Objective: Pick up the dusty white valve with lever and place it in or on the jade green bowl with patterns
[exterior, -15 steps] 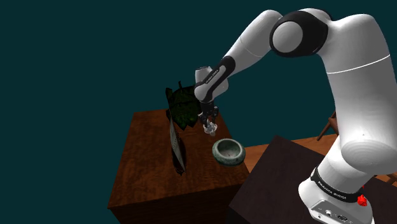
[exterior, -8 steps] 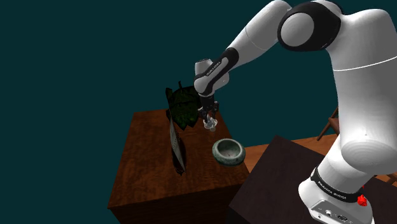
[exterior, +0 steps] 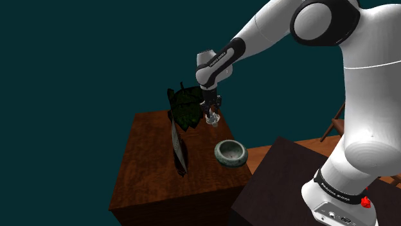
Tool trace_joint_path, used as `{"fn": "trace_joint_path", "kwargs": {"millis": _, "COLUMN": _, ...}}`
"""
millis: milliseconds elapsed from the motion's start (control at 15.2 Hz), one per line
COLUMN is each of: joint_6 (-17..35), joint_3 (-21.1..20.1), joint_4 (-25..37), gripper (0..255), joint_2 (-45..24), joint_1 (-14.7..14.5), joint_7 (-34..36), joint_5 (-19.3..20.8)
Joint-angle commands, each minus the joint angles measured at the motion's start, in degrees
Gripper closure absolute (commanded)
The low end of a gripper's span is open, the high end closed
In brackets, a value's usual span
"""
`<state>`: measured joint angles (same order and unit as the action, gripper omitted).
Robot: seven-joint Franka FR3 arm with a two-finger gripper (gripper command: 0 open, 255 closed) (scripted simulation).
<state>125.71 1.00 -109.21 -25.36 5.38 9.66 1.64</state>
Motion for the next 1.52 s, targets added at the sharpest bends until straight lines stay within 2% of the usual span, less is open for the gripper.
{"fn": "trace_joint_path", "kwargs": {"millis": 0, "joint_6": -1.1, "joint_3": 0.0, "joint_4": 0.1, "gripper": 255, "joint_2": 1.0, "joint_1": 0.0, "joint_7": 0.0, "joint_5": 0.0}}
{"fn": "trace_joint_path", "kwargs": {"millis": 330, "joint_6": -3.6, "joint_3": 0.0, "joint_4": 0.7, "gripper": 255, "joint_2": 2.9, "joint_1": -0.1, "joint_7": 0.0, "joint_5": 0.0}}
{"fn": "trace_joint_path", "kwargs": {"millis": 792, "joint_6": 0.8, "joint_3": -0.9, "joint_4": -18.4, "gripper": 255, "joint_2": 17.5, "joint_1": -1.6, "joint_7": 2.5, "joint_5": 0.1}}
{"fn": "trace_joint_path", "kwargs": {"millis": 1254, "joint_6": 2.0, "joint_3": -2.5, "joint_4": -34.9, "gripper": 255, "joint_2": 32.7, "joint_1": -3.3, "joint_7": 5.2, "joint_5": -0.8}}
{"fn": "trace_joint_path", "kwargs": {"millis": 1452, "joint_6": 4.6, "joint_3": -2.5, "joint_4": -35.6, "gripper": 255, "joint_2": 30.9, "joint_1": -3.3, "joint_7": 5.3, "joint_5": -0.7}}
